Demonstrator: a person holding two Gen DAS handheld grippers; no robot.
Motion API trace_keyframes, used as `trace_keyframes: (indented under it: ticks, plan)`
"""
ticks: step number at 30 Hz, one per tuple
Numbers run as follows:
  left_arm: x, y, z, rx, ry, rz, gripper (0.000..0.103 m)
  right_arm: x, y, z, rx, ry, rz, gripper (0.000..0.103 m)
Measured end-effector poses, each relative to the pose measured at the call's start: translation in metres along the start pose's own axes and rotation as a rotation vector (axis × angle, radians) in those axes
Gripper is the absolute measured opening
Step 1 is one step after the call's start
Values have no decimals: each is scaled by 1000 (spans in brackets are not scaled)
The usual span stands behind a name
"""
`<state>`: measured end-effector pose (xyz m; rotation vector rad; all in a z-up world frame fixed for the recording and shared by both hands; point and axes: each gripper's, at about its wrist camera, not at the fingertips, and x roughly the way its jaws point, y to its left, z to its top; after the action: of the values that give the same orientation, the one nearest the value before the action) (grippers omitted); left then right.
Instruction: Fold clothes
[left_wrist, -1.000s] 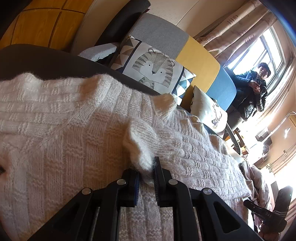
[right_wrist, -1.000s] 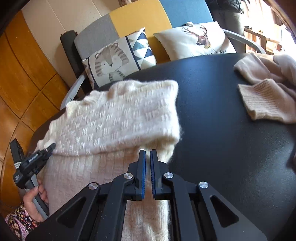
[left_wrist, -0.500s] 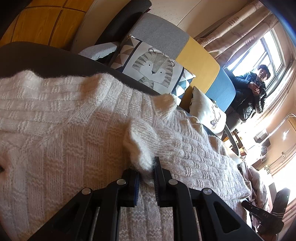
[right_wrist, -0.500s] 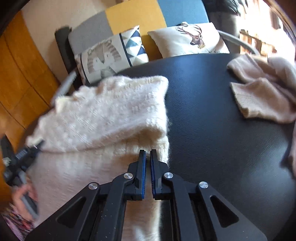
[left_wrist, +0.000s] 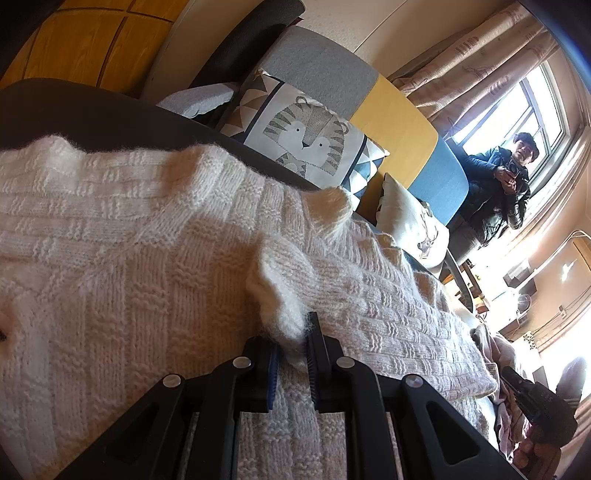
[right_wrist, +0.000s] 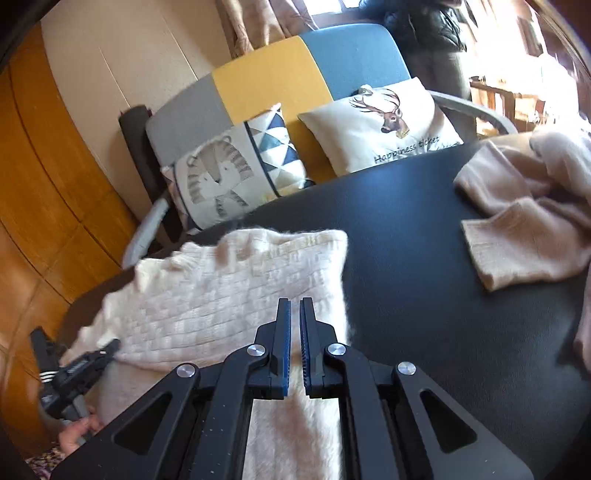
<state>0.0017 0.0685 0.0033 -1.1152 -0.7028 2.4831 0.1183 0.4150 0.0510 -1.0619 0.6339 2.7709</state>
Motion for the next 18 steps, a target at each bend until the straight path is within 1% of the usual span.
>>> trace_keyframes:
  ticks: [4,6,8,10,13,15,18]
  plan:
    - [-1,1,0,-4,0,-5,14,26,-11,-9,-8,106,-82,5]
    - [0,1,0,-6,1,-6,14,27,-18,-16,-15,105,-77,5]
    - [-1,2,1,-8,1,-9,14,27,-20,-15,-18,118,-74,5]
    - [0,2,1,-9,0,-10,14,23,-19,-7,6,110,-60,6]
    - [-1,2,0,-8,0,-10,14,22,-14,11,35,64,0,6]
    - [-1,2,0,-8,-1,-10,14,34,-9,26,28,72,-4,6]
    - [-1,2,0,-9,-1,-11,14,65,-5,40,11,110,-39,6]
